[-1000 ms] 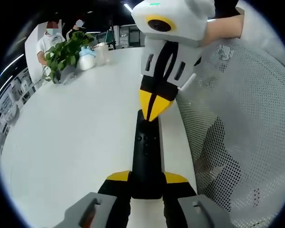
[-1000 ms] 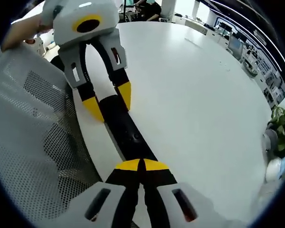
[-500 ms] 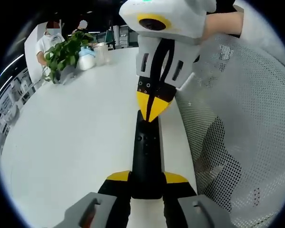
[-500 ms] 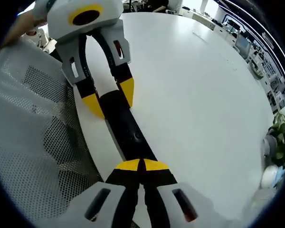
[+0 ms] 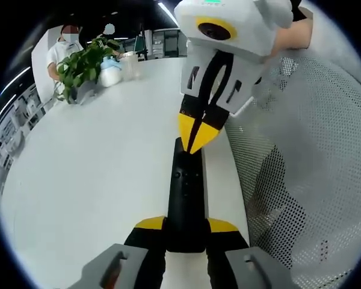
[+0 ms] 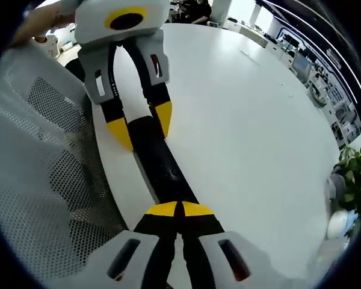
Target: Press the specified remote control buttons in sequence, fully releasing each button before pressing the next.
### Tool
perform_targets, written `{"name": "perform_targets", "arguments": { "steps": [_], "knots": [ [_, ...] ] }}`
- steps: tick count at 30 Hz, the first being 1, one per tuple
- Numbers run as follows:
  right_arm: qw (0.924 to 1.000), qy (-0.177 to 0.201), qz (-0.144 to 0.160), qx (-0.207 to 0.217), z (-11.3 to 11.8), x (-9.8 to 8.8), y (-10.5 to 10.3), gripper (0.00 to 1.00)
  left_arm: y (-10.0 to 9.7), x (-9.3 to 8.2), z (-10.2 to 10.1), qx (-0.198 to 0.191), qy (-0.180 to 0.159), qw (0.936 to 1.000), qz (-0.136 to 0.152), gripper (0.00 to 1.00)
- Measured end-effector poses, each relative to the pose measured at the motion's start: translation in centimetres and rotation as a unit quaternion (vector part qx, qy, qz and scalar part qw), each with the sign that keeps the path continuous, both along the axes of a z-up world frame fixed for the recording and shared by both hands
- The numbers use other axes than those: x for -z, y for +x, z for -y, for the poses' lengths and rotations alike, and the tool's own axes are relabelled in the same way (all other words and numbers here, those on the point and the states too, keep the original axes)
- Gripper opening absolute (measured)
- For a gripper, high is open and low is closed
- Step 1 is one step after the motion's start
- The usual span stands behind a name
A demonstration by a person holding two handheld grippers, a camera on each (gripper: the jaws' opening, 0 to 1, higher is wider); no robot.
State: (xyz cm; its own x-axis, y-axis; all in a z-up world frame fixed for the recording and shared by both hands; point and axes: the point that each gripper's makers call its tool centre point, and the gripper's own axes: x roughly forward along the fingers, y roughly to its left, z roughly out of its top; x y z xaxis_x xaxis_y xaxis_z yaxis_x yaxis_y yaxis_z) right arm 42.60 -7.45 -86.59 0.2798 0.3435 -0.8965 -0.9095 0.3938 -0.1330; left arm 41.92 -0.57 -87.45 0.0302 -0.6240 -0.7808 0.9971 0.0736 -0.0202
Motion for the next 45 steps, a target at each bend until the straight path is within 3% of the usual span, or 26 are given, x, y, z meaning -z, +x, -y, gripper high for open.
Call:
{"name": "perform_targets", "arguments": {
  "steps": [18, 26, 32, 36, 41, 45],
  "knots": [
    [0.9991, -0.024, 0.004, -0.035, -0.17, 0.1, -0.58, 0.0, 0.18, 0.1, 0.01, 0.001, 0.001, 1.0, -0.001, 0.24],
    [0.9932, -0.072, 0.024, -0.088, -0.33, 0.32, -0.78, 0.0, 0.21, 0.15, 0.04, 0.001, 0.0, 1.0, -0.001, 0.24],
    [0.9907, -0.09, 0.012, -0.101, -0.4, 0.36, -0.64, 0.0, 0.18, 0.18, 0.01, 0.002, 0.0, 1.0, -0.001, 0.24],
    [0.9931, -0.077, 0.003, -0.088, -0.25, 0.35, -0.66, 0.0, 0.18, 0.19, -0.01, -0.002, 0.001, 1.0, -0.002, 0.24],
    [0.9982, -0.021, 0.013, -0.054, -0.26, 0.28, -0.66, 0.0, 0.17, 0.21, -0.05, -0.002, 0.006, 1.0, -0.002, 0.24],
    [0.9988, -0.02, 0.009, -0.044, -0.31, 0.28, -0.62, 0.0, 0.17, 0.2, -0.1, -0.002, 0.007, 1.0, -0.003, 0.24]
  ]
}}
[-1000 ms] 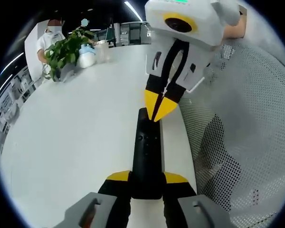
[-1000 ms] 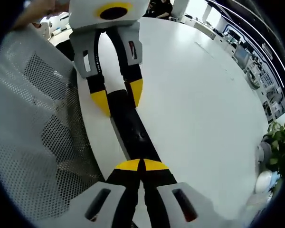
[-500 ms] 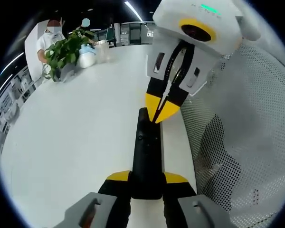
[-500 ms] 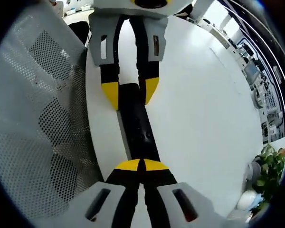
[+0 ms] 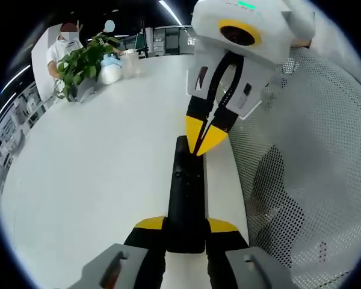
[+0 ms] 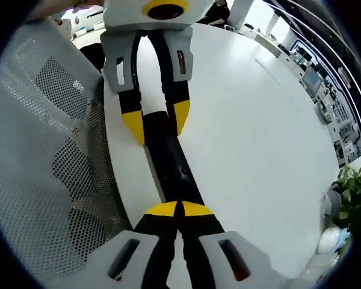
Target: Press the specified remote control buttons in sequence, fully releasing each button before pressing the next.
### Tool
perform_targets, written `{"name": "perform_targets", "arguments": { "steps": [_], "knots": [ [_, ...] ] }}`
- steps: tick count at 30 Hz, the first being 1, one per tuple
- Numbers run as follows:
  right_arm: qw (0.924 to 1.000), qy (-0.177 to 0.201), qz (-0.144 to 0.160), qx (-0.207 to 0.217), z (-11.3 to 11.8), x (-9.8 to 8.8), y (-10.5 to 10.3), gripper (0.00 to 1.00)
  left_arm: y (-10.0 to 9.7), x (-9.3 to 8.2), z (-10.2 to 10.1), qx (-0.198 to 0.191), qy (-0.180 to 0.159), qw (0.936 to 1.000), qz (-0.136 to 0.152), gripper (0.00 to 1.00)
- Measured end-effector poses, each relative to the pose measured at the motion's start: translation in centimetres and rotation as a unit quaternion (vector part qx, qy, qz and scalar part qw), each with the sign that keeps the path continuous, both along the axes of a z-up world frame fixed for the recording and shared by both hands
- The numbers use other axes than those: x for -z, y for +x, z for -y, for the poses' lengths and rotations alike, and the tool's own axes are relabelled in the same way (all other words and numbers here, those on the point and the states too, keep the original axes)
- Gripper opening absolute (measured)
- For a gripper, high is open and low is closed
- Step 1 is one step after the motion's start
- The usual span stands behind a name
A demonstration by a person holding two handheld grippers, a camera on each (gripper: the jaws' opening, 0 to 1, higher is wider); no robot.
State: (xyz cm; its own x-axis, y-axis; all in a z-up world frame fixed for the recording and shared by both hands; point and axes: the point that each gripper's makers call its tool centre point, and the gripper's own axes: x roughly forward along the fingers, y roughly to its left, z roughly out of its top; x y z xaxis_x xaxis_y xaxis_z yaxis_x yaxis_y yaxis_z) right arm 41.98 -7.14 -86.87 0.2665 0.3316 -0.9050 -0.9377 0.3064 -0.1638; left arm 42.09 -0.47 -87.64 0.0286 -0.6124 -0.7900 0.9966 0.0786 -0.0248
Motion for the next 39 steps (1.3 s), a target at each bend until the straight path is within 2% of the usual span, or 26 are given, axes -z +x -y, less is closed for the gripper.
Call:
{"name": "perform_targets", "arguments": {
  "steps": [11, 13, 22, 25, 26, 29, 34, 37, 39],
  "knots": [
    [0.9983, -0.011, 0.03, -0.049, -0.2, -0.08, -0.29, 0.0, -0.03, -0.07, -0.07, -0.002, -0.002, 1.0, 0.0, 0.24],
    [0.9981, -0.01, 0.028, -0.053, -0.3, -0.12, -0.35, 0.0, -0.01, -0.06, -0.07, -0.002, -0.001, 1.0, 0.0, 0.24],
    [0.9982, -0.014, 0.023, -0.053, -0.54, 0.06, -0.39, 0.0, 0.05, 0.02, -0.08, -0.001, -0.002, 1.0, 0.0, 0.24],
    [0.9988, -0.018, 0.019, -0.04, -0.59, 0.19, -0.4, 0.0, 0.09, -0.02, 0.02, -0.005, -0.008, 0.9999, -0.005, 0.24],
    [0.9987, -0.019, 0.022, -0.042, -0.6, 0.16, -0.38, 0.0, 0.11, -0.03, 0.01, -0.01, -0.01, 0.9998, -0.01, 0.24],
    [0.9976, -0.029, 0.03, -0.054, -0.63, 0.2, -0.47, 0.0, 0.0, 0.02, 0.01, 0.002, -0.007, 1.0, 0.0, 0.24],
    [0.9969, -0.04, 0.035, -0.059, -0.59, 0.17, -0.4, 0.0, -0.02, 0.01, 0.04, 0.004, -0.004, 1.0, 0.002, 0.24],
    [0.9993, -0.026, 0.011, -0.026, -0.56, 0.19, -0.36, 0.0, -0.03, 0.01, 0.05, 0.003, -0.006, 1.0, 0.001, 0.24],
    [0.9996, -0.018, 0.002, -0.02, -0.52, 0.15, -0.2, 0.0, -0.03, 0.03, 0.05, 0.004, -0.006, 1.0, 0.001, 0.24]
  ]
}}
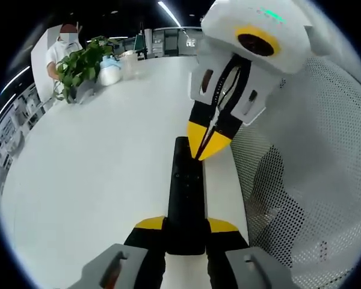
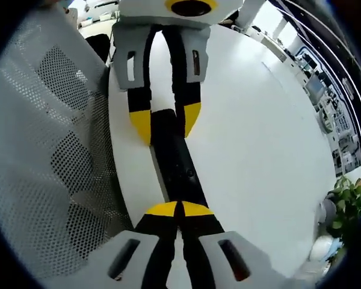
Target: Press the specified remote control buttons in sequence, fully releasing each button before pressing the next.
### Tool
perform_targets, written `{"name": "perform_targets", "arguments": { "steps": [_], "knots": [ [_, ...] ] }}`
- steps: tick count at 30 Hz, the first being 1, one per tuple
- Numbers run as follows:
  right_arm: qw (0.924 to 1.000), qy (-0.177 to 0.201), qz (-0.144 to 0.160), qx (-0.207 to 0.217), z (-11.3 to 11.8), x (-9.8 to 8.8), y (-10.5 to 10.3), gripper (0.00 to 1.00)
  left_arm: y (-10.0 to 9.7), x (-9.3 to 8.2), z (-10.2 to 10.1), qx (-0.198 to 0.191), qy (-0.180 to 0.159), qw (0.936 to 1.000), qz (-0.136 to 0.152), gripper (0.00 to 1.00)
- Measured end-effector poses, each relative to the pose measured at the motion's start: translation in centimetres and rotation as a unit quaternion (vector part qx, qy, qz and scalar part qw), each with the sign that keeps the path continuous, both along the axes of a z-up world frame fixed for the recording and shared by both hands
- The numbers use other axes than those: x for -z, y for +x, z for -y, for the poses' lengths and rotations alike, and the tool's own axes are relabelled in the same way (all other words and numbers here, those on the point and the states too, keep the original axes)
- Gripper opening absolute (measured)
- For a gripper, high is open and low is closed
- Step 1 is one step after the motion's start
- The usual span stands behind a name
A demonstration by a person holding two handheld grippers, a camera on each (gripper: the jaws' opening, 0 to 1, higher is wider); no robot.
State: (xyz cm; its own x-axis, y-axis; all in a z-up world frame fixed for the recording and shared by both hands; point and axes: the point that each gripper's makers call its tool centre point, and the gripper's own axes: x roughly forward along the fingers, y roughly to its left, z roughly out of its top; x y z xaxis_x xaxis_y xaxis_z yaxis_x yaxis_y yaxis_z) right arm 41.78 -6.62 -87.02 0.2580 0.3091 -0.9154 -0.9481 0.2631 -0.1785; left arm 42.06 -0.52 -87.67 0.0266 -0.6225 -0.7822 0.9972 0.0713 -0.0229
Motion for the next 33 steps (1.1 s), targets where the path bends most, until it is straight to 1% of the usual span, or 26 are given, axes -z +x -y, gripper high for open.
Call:
{"name": "perform_targets", "arguments": {
  "steps": [3, 6, 8, 11, 12, 18, 23, 29, 33],
  "knots": [
    [1.0, 0.007, -0.002, 0.004, 0.05, 0.0, -0.07, 0.0, 0.01, 0.03, -0.01, 0.0, 0.0, 1.0, 0.0, 0.24],
    [0.9999, 0.011, 0.01, 0.004, 0.03, 0.0, -0.25, 0.0, 0.01, 0.02, 0.0, 0.001, 0.001, 1.0, 0.001, 0.24],
    [0.9998, 0.007, 0.018, -0.004, -0.04, -0.04, -0.25, 0.0, 0.0, 0.01, 0.0, 0.001, 0.002, 1.0, 0.001, 0.24],
    [0.9999, 0.001, 0.015, -0.004, -0.23, -0.09, 0.03, 0.0, 0.01, 0.01, -0.01, 0.002, 0.002, 1.0, 0.002, 0.24],
    [0.9997, 0.0, 0.019, -0.013, -0.3, -0.12, 0.19, 0.0, 0.02, 0.02, -0.01, 0.002, 0.002, 1.0, 0.002, 0.24],
    [0.9998, 0.007, 0.016, -0.007, -0.31, -0.14, 0.25, 0.0, 0.01, -0.01, -0.02, 0.001, 0.002, 1.0, 0.002, 0.24],
    [0.9993, 0.0, 0.025, -0.026, -0.38, -0.17, 0.15, 0.0, -0.01, -0.04, -0.02, 0.001, 0.002, 1.0, 0.002, 0.24],
    [0.9994, 0.004, 0.022, -0.027, -0.51, -0.13, 0.2, 0.0, 0.0, -0.03, -0.01, 0.001, 0.001, 1.0, 0.001, 0.24],
    [0.9991, 0.003, 0.025, -0.035, -0.64, -0.14, 0.15, 0.0, 0.01, 0.01, -0.01, 0.001, 0.001, 1.0, 0.001, 0.24]
  ]
}}
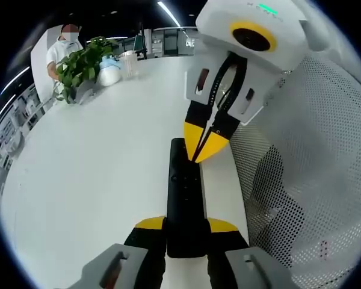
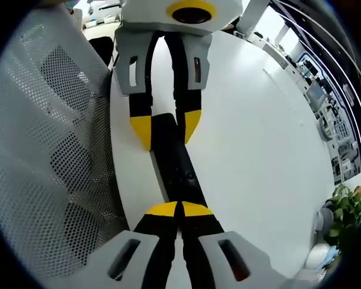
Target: Press the specified remote control buttons in sequence, fully releasing each button before pressing the next.
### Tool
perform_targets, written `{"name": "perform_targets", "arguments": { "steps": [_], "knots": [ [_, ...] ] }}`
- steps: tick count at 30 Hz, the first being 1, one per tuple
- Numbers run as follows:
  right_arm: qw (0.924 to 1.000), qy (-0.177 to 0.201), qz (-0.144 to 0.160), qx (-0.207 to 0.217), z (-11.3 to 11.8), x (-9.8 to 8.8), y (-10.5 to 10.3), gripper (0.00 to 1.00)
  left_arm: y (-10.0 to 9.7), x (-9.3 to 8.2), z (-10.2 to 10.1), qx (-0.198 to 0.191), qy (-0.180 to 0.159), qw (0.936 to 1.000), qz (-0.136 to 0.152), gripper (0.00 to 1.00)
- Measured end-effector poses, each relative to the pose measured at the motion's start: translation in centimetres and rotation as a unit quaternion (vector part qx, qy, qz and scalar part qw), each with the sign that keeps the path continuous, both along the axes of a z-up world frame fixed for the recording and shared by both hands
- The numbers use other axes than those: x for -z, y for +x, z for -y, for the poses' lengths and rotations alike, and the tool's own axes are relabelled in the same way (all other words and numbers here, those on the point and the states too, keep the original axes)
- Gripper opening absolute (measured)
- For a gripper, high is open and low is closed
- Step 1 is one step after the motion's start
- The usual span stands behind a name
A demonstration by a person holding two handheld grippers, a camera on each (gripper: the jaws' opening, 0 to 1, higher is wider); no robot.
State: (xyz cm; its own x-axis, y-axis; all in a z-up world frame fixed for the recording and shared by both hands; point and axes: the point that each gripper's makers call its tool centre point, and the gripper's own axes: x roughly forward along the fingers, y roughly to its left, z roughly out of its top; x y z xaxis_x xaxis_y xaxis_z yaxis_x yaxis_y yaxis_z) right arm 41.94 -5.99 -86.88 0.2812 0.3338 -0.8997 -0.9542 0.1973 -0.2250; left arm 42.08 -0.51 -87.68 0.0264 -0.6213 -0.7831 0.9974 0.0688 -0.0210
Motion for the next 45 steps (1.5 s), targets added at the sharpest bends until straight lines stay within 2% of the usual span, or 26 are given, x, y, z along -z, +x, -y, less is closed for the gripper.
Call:
{"name": "perform_targets", "arguments": {
  "steps": [3, 5, 6, 10, 13, 24, 27, 30, 38, 41, 45],
  "knots": [
    [0.9997, -0.009, 0.01, -0.02, -0.08, 0.07, -0.08, 0.0, 0.01, 0.01, 0.0, 0.0, 0.0, 1.0, 0.0, 0.24],
    [0.9967, -0.035, 0.036, -0.063, -0.13, 0.11, -0.03, 0.0, 0.02, 0.03, 0.0, 0.0, 0.0, 1.0, 0.0, 0.24],
    [0.9954, -0.047, 0.047, -0.07, -0.13, 0.19, -0.14, 0.0, 0.02, 0.04, 0.0, 0.0, 0.0, 1.0, 0.0, 0.24],
    [0.9968, -0.048, 0.038, -0.052, -0.17, 0.17, -0.08, 0.0, -0.01, 0.0, 0.02, 0.001, 0.0, 1.0, 0.0, 0.24],
    [0.999, -0.029, 0.017, -0.027, -0.03, 0.11, 0.02, 0.0, -0.02, -0.02, 0.02, 0.0, -0.001, 1.0, 0.0, 0.24],
    [0.9991, 0.024, -0.02, 0.028, 0.08, -0.05, 0.12, 0.0, -0.03, -0.04, 0.0, 0.0, -0.002, 1.0, 0.0, 0.24],
    [1.0, 0.007, -0.005, 0.004, -0.08, 0.02, -0.04, 0.0, -0.04, -0.05, -0.01, -0.001, -0.002, 1.0, -0.001, 0.24],
    [1.0, -0.001, -0.001, -0.002, -0.17, 0.03, -0.09, 0.0, -0.04, -0.05, -0.03, -0.001, -0.002, 1.0, 0.0, 0.24],
    [0.9989, 0.025, -0.026, 0.029, -0.15, -0.12, 0.17, 0.0, -0.03, -0.06, -0.05, 0.001, -0.001, 1.0, 0.0, 0.24],
    [0.9986, 0.034, -0.028, 0.029, -0.53, -0.08, 0.06, 0.0, -0.02, -0.07, -0.05, 0.001, -0.001, 1.0, 0.0, 0.24],
    [0.9992, 0.026, -0.022, 0.018, -0.73, 0.05, -0.01, 0.0, -0.03, -0.09, -0.05, 0.001, -0.002, 1.0, 0.0, 0.24]
  ]
}}
